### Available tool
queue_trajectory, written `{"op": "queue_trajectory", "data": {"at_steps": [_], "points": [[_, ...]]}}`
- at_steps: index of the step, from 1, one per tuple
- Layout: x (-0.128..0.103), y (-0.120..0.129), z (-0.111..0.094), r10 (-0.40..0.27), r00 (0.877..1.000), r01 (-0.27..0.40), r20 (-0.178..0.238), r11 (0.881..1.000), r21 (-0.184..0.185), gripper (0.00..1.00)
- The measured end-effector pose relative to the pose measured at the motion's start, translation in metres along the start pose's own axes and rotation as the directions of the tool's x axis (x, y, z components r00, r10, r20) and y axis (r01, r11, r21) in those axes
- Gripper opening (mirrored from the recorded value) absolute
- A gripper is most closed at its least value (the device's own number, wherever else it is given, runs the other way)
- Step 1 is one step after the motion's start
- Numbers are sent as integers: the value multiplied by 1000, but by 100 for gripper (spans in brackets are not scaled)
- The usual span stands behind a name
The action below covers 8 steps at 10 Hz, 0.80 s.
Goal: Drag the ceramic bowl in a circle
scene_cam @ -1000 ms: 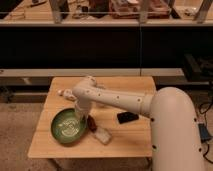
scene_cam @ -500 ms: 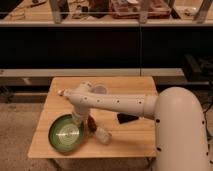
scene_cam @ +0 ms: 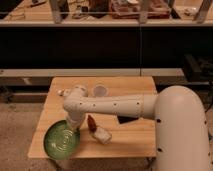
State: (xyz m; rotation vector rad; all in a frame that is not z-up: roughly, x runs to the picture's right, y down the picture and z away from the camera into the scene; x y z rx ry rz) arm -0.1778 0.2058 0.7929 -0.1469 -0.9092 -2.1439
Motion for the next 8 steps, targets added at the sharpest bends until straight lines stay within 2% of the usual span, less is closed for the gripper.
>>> {"op": "queue_trajectory", "data": {"at_steps": [4, 8], "points": [[23, -36, -3, -74, 997, 75, 26, 997, 0, 0], [62, -61, -4, -135, 989, 136, 60, 991, -1, 0]]}}
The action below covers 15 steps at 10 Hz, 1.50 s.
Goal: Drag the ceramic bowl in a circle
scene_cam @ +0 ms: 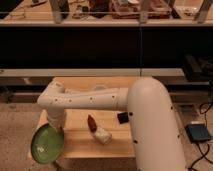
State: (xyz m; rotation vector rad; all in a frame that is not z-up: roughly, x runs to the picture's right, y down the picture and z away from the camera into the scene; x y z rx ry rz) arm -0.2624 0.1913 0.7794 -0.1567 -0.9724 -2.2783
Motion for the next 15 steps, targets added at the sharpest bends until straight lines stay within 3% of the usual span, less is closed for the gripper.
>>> {"op": "queue_trajectory", "data": {"at_steps": [3, 8, 11, 15], "points": [[32, 6, 1, -29, 999, 29, 20, 1000, -5, 0], [70, 26, 6, -35, 999, 33, 35, 999, 37, 0], [87, 43, 12, 23, 999, -26, 43, 997, 75, 0], [71, 79, 12, 170, 985, -174, 40, 978, 118, 0]]}}
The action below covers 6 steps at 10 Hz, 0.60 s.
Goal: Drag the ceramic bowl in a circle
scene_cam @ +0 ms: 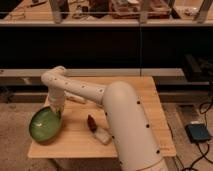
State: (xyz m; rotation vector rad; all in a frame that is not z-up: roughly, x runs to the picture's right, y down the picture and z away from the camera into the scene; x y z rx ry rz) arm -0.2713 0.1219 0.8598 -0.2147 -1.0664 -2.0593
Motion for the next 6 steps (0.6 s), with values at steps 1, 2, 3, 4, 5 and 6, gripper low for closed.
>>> {"op": "queue_trajectory", "data": {"at_steps": [1, 2, 3, 4, 5, 6], "points": [[-8, 19, -2, 44, 999, -44, -4, 999, 10, 0], [-14, 33, -3, 75, 997, -74, -11, 997, 21, 0], [-21, 47, -4, 109, 994, -108, -17, 994, 33, 0], [-28, 63, -5, 148, 989, -147, -22, 988, 45, 0], [-32, 70, -4, 168, 986, -166, -24, 985, 50, 0], [-37, 76, -3, 190, 981, -188, -25, 981, 56, 0]]}}
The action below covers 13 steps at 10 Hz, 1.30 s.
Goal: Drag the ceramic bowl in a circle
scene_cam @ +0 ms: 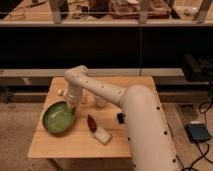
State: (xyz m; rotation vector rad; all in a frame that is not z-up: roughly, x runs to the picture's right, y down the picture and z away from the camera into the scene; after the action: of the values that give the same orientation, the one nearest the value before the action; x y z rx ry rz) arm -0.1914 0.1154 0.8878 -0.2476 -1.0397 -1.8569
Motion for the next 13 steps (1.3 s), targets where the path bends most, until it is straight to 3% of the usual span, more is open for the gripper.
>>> {"op": "queue_trajectory", "data": {"at_steps": [3, 8, 11, 13], "points": [[-22, 28, -4, 64, 998, -64, -19, 998, -5, 0], [-69, 34, -14, 83, 993, -86, -78, 996, -31, 0], [-92, 39, -11, 95, 992, -98, -84, 994, -38, 0], [-113, 33, -11, 62, 992, -68, -108, 996, -56, 0]]}}
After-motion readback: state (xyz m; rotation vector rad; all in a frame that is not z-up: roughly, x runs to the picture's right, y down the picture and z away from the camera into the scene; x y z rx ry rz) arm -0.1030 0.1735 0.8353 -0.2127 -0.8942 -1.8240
